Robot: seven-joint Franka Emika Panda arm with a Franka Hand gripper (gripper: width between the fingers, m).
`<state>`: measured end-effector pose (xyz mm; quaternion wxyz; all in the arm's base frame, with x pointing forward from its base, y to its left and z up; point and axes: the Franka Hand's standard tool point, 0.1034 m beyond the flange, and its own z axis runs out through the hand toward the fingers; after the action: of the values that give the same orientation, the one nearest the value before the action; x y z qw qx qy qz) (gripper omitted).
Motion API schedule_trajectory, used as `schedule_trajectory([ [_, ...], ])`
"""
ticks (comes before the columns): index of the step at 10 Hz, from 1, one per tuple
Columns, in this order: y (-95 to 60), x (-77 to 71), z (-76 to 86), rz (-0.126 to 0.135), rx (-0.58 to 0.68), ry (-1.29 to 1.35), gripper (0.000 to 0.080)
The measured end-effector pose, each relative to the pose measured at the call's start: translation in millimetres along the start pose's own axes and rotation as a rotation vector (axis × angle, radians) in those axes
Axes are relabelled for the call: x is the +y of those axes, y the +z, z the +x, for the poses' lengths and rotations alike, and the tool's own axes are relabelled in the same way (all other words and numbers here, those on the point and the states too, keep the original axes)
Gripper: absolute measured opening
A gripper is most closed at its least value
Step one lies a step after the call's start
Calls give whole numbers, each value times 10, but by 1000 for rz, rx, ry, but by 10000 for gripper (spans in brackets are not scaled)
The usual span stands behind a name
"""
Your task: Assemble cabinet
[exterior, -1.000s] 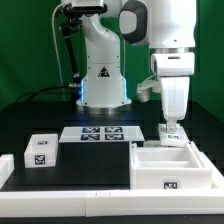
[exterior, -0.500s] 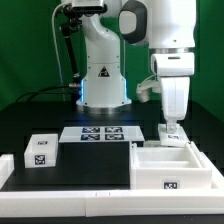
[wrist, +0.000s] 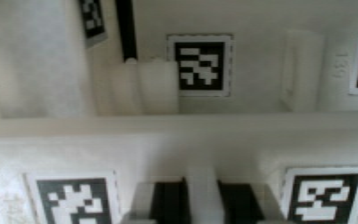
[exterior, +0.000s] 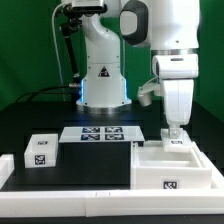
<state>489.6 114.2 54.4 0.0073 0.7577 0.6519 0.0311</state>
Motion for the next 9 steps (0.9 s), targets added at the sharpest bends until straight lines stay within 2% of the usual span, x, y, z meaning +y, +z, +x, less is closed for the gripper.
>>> schedule_trajectory([
  [2,1,122,-12,-9,6,-44,70],
  [4,-1,118,-7,-4,2,-65,70],
  [8,2,133,-1,-8,6,-43,70],
  [9,-1,210,18,5,-5,-32,70],
])
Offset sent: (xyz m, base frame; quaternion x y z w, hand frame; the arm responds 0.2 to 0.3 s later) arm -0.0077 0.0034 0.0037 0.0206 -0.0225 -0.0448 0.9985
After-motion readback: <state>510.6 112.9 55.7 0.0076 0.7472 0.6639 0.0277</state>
